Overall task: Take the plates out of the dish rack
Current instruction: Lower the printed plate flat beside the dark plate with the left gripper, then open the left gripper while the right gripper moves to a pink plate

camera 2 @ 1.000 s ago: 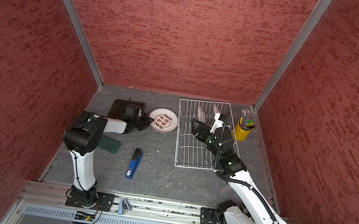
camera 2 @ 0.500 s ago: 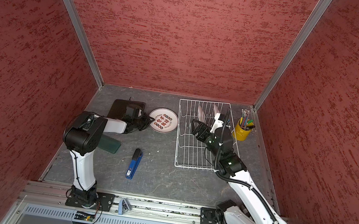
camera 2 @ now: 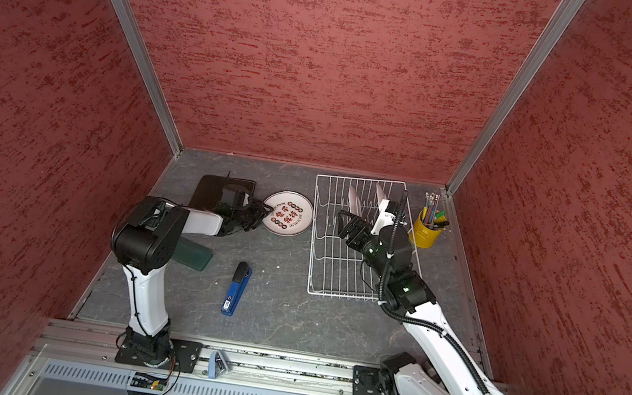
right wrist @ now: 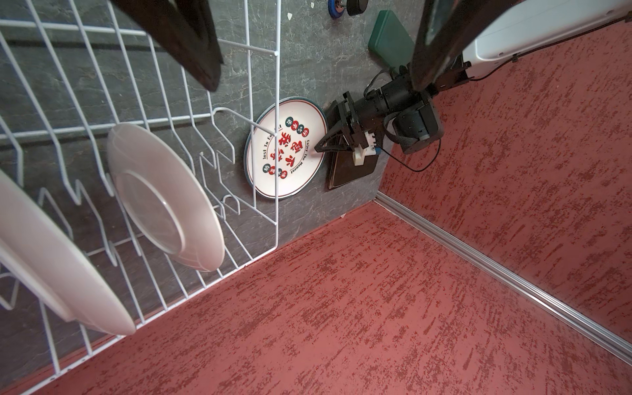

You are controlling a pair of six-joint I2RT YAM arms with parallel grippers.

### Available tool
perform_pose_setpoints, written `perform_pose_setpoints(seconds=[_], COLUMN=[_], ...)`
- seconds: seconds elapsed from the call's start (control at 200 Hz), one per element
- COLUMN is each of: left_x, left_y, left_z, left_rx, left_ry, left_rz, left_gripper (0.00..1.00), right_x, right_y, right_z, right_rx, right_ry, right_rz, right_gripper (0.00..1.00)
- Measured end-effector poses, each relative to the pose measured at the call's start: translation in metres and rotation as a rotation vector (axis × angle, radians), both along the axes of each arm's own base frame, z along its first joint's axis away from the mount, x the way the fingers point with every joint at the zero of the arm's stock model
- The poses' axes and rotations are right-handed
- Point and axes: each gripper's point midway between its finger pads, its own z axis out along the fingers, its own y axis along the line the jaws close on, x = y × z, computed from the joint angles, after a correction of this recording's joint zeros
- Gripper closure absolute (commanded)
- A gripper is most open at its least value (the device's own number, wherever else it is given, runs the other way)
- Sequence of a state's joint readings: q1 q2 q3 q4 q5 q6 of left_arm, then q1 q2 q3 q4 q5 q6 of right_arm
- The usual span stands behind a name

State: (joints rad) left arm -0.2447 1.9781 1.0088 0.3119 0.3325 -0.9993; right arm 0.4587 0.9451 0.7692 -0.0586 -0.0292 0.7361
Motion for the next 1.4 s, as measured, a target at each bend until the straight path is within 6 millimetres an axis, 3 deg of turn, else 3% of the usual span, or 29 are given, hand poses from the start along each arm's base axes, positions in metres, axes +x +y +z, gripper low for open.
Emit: perform_pose_setpoints(seconds=[0.281, 0.476, 1.067, 1.403], left_x=[0.0, 0.001, -0.009, -0.019], left_y=[0.0, -0.001, 0.003, 0.003], left_z=[0.002, 0.004, 0.007, 0.006], left_rx=[-0.007, -0.011, 0.007, 0.018], left_ry=[-0.003, -0.01, -0.003, 0.01], left_rz=[-0.001, -0.001, 0.014, 0.013], left_gripper=[0.32, 0.28, 0.24, 0.24], right_x=[0.0, -0.001, -0.003, -0.009], right_y=[0.0, -0.001, -0.002, -0.005], right_z=[0.0, 0.001, 0.003, -0.008], right_rx=[-0.003, -0.003, 0.0, -0.002], right_ry=[-0.002, -0.003, -0.008, 0.005], right_rz=[0.001, 0.0, 0.0, -0.001], right_gripper=[0.13, 0.12, 0.12, 0.12])
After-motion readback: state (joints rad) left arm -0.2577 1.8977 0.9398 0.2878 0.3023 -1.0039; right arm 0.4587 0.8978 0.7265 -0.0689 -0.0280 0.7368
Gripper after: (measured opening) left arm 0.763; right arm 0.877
